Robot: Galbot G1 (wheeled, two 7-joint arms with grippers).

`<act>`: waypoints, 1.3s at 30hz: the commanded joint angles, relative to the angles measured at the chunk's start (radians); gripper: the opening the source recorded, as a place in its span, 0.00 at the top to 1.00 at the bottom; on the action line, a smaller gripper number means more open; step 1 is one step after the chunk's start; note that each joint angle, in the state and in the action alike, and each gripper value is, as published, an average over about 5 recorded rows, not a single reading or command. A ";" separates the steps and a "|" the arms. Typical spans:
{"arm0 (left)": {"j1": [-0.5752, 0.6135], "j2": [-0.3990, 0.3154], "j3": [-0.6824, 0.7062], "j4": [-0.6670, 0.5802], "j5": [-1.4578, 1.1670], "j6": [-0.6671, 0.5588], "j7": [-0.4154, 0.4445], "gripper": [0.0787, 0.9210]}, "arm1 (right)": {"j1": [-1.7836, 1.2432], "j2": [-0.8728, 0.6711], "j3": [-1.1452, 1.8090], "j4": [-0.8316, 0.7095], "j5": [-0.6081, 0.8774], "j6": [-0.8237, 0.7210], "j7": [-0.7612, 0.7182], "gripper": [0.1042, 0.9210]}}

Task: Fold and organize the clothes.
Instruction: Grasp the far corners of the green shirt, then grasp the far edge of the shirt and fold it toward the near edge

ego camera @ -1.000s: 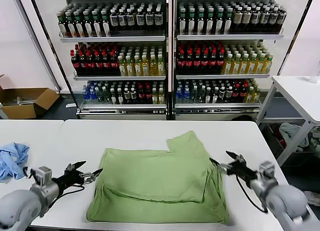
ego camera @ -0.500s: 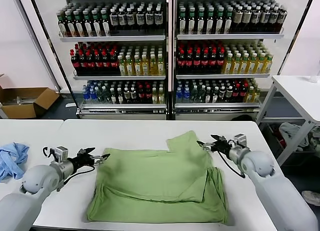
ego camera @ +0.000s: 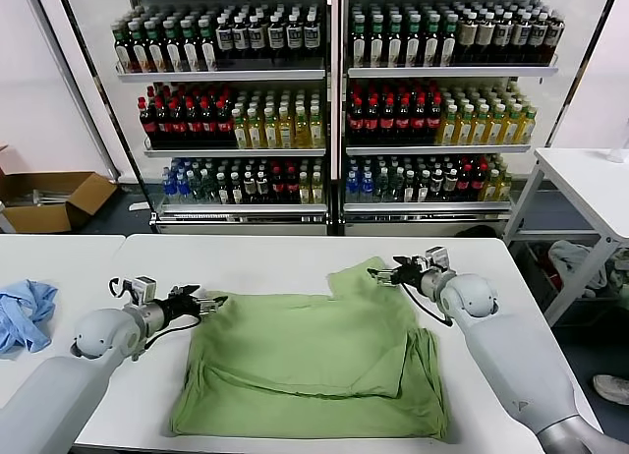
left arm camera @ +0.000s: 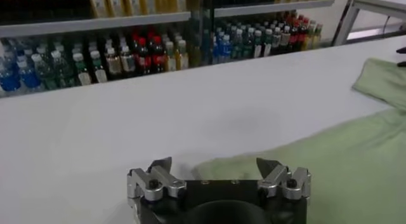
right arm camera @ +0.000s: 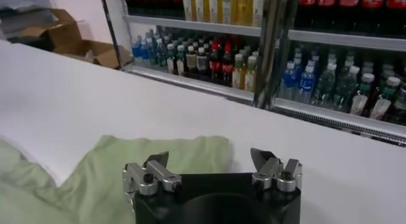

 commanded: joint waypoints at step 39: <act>0.090 0.048 -0.066 -0.193 -0.082 -0.043 -0.015 0.99 | -0.272 -0.107 0.207 0.488 0.253 -0.056 0.105 1.00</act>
